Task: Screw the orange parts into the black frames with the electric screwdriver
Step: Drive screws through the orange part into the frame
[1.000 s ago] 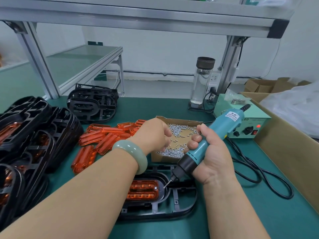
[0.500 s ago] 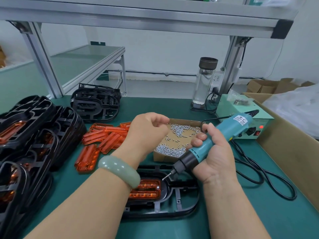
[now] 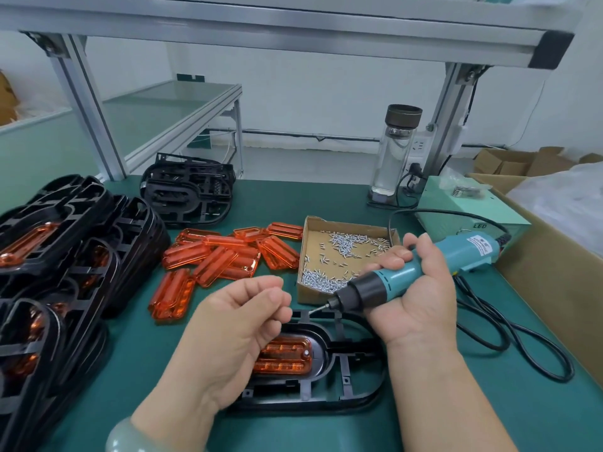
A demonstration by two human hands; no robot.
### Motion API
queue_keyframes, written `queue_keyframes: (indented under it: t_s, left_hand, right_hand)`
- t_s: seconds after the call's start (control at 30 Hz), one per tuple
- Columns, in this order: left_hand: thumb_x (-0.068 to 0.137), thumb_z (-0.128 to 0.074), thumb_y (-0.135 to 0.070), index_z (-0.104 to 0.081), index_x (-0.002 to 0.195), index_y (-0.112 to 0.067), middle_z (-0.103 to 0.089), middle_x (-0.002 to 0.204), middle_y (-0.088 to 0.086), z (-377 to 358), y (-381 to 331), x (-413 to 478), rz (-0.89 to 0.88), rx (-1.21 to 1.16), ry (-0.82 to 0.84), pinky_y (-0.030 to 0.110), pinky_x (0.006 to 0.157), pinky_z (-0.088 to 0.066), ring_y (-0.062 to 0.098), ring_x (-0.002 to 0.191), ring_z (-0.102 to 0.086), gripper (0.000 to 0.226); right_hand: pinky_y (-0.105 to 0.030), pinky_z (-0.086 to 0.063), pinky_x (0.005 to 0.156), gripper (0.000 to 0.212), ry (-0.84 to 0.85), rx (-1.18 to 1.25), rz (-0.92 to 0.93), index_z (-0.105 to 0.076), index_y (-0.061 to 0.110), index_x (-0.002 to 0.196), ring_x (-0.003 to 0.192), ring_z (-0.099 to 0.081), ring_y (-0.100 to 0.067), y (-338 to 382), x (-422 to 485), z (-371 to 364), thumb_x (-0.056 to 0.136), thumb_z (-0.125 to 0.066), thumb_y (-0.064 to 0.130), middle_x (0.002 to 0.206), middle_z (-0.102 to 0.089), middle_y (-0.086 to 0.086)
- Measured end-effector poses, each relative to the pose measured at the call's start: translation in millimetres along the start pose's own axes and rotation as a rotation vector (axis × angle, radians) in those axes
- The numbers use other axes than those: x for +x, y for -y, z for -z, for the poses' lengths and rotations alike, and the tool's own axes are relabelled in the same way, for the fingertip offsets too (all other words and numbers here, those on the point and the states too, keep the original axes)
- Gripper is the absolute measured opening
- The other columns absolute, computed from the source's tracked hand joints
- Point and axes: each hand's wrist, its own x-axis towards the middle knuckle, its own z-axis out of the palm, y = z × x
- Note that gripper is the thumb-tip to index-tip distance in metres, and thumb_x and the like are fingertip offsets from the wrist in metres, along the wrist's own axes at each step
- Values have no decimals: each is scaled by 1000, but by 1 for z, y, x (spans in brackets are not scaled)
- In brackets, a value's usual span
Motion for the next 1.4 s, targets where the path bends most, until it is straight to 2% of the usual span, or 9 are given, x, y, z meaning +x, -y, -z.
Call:
queue_keyframes:
  t_s: [0.1, 0.23, 0.37, 0.47, 0.57, 0.9, 1.2, 1.4]
  left_hand:
    - [57, -69, -8, -76, 67, -18, -68, 68, 8, -2, 4, -2, 29, -77, 2, 17, 49, -51, 13, 58, -65, 15]
    - [59, -69, -7, -72, 81, -6, -70, 72, 13, -3, 7, 1, 101, -112, -38, 16, 47, -52, 16, 58, -68, 22]
    - [64, -67, -14, -74, 70, -6, -70, 72, 14, -4, 8, 1, 203, -91, 6, 16, 45, -51, 17, 58, -68, 13]
    - [66, -64, -13, -67, 85, 0, -68, 70, 14, -4, 8, 1, 264, -123, 36, 16, 45, -51, 16, 56, -67, 24]
    - [67, -62, -13, -63, 92, 1, -68, 69, 13, -4, 7, 0, 302, -164, 61, 16, 46, -51, 16, 55, -66, 28]
    - [68, -62, -13, -63, 89, -1, -66, 69, 13, -1, 5, 0, 322, -209, 135, 16, 46, -52, 16, 54, -65, 24]
    - [66, -63, -15, -64, 92, 0, -67, 70, 13, 1, 7, 0, 277, -140, 141, 16, 46, -51, 15, 56, -66, 29]
    - [66, -64, -17, -63, 92, -1, -67, 67, 12, 0, 8, 0, 235, -101, 141, 16, 45, -51, 15, 54, -64, 30]
  right_hand:
    - [-22, -39, 56, 12, -1, 24, 32, -54, 21, 83, 44, -45, -4, -2, -2, -1, 91, -59, 28, 58, -47, 11]
    - [-21, -40, 56, 12, 0, 27, 79, -53, 22, 81, 45, -45, -4, -6, -6, -3, 91, -59, 27, 60, -46, 11]
    - [-19, -42, 56, 18, -25, 46, 136, -53, 23, 76, 46, -45, -4, -7, -12, -6, 92, -60, 28, 60, -47, 11]
    - [-16, -44, 52, 20, -32, 69, 156, -51, 22, 75, 47, -46, -5, -7, -16, -8, 90, -63, 28, 61, -47, 11]
    - [-16, -42, 53, 19, -35, 47, 178, -51, 23, 76, 47, -46, -5, -7, -18, -9, 89, -63, 28, 61, -47, 10]
    - [-18, -41, 55, 18, -24, -4, 190, -50, 23, 78, 49, -45, -4, -11, -19, -8, 91, -62, 28, 61, -47, 11]
    - [-16, -43, 52, 20, -12, -14, 203, -50, 22, 76, 47, -44, -4, -11, -20, -8, 92, -61, 27, 60, -47, 10]
    - [-18, -43, 55, 23, -10, -22, 201, -51, 22, 72, 47, -44, -4, -12, -21, -10, 92, -60, 27, 59, -47, 11]
